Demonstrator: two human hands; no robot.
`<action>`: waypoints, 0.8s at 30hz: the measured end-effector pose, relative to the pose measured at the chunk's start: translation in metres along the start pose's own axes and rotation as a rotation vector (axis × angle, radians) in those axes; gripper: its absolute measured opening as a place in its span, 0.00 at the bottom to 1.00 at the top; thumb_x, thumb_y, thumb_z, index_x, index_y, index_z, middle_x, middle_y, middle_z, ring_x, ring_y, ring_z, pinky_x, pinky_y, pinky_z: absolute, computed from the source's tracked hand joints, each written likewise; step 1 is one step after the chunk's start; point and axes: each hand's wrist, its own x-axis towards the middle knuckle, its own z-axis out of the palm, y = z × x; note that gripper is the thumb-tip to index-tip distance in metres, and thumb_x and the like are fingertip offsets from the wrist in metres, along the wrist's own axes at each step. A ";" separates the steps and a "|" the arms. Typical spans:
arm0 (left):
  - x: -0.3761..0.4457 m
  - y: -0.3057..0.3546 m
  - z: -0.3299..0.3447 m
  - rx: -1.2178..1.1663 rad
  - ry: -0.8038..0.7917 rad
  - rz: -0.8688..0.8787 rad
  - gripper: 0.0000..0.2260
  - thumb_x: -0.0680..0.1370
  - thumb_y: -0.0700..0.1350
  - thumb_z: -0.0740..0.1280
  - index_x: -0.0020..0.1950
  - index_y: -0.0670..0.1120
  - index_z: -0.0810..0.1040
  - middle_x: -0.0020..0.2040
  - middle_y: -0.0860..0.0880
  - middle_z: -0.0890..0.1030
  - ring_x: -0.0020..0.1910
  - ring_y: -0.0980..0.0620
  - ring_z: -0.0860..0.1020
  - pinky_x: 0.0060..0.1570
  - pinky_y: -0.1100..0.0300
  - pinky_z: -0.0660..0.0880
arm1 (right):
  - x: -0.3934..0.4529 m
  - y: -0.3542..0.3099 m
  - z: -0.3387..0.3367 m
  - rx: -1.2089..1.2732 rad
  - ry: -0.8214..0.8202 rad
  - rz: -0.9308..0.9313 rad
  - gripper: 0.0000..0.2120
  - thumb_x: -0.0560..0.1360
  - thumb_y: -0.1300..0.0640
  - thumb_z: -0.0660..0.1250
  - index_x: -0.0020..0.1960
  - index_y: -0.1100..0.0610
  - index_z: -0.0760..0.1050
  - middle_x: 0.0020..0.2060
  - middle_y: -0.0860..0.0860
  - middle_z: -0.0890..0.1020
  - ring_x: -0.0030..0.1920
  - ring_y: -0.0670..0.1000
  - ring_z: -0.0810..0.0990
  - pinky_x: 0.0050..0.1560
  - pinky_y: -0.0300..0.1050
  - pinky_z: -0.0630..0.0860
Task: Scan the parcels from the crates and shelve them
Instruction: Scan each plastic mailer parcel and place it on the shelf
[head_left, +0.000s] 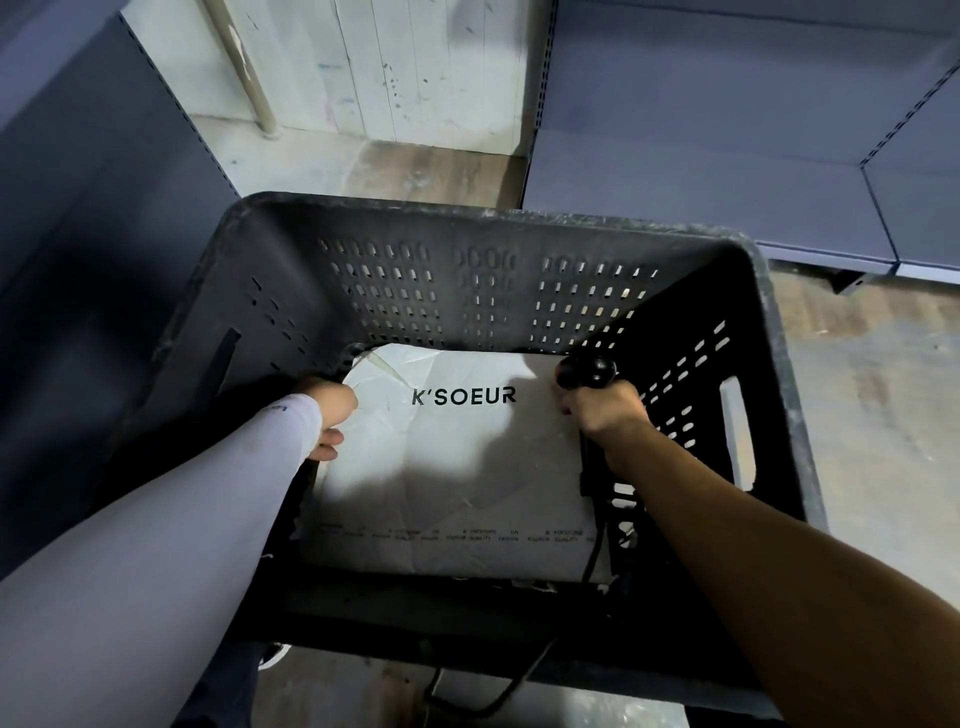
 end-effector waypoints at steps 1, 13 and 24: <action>-0.001 0.000 -0.001 0.000 0.005 0.009 0.17 0.85 0.44 0.61 0.74 0.43 0.71 0.60 0.46 0.72 0.43 0.47 0.77 0.47 0.48 0.78 | -0.001 -0.001 -0.002 0.004 -0.029 -0.014 0.05 0.77 0.62 0.70 0.43 0.57 0.76 0.37 0.53 0.78 0.35 0.52 0.76 0.33 0.41 0.71; -0.048 0.009 -0.021 -0.034 0.139 0.081 0.07 0.83 0.44 0.61 0.58 0.44 0.76 0.44 0.47 0.78 0.38 0.47 0.82 0.33 0.58 0.70 | -0.033 -0.017 -0.018 -0.058 0.128 -0.045 0.08 0.73 0.55 0.74 0.46 0.60 0.82 0.37 0.53 0.81 0.41 0.56 0.82 0.41 0.45 0.76; -0.082 0.011 -0.033 -0.187 0.102 0.171 0.08 0.83 0.43 0.65 0.60 0.42 0.75 0.44 0.49 0.76 0.37 0.45 0.79 0.38 0.54 0.77 | -0.058 -0.027 -0.036 0.014 0.163 -0.093 0.06 0.72 0.60 0.72 0.47 0.62 0.81 0.42 0.56 0.83 0.45 0.58 0.82 0.45 0.50 0.79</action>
